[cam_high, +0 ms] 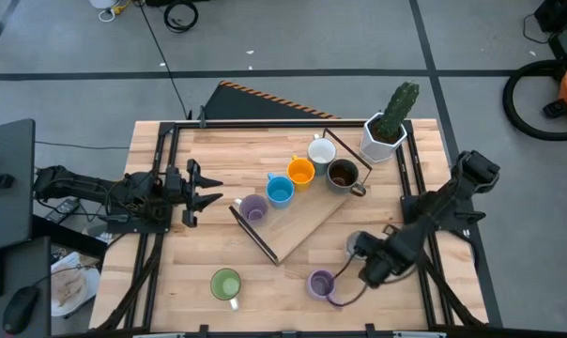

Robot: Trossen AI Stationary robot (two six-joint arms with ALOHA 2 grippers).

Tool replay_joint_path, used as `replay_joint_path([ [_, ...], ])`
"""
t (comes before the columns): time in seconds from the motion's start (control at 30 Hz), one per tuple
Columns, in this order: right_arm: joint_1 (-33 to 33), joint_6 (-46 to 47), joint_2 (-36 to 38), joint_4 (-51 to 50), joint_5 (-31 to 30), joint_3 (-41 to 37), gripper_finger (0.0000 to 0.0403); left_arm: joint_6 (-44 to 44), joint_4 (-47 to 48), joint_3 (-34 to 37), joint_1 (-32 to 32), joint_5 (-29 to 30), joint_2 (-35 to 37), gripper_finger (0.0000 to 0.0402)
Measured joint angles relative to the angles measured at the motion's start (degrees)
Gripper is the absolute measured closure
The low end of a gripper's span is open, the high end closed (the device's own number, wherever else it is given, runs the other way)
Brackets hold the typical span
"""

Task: Place coffee mugs
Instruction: Put the blue patterned mug on the shelf

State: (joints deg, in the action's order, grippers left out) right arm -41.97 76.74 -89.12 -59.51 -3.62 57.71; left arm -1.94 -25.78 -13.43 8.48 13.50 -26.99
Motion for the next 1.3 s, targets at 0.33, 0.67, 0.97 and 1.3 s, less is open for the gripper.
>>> replay_joint_path([
  [0.33, 7.45, -10.42, 5.91, 0.91, 0.05, 0.04, 0.0336, -6.59, 1.52, 0.0, -0.01, -0.01, -0.02, 0.0242],
  [0.67, 9.72, -9.38, 8.29, 0.52, 0.07, 3.55, 0.0337, -6.44, 1.67, 0.0, -0.01, -0.01, 0.01, 0.0242],
  [0.97, 11.05, -9.8, 3.12, -9.67, -4.12, 17.48, 0.0336, -6.44, 1.72, 0.0, 0.0, -0.01, 0.01, 0.0242],
  [1.3, 16.73, -15.34, -4.37, -14.89, -7.03, 25.66, 0.0336, -6.3, 1.03, 0.0, -0.01, 0.02, 0.01, 0.0242],
])
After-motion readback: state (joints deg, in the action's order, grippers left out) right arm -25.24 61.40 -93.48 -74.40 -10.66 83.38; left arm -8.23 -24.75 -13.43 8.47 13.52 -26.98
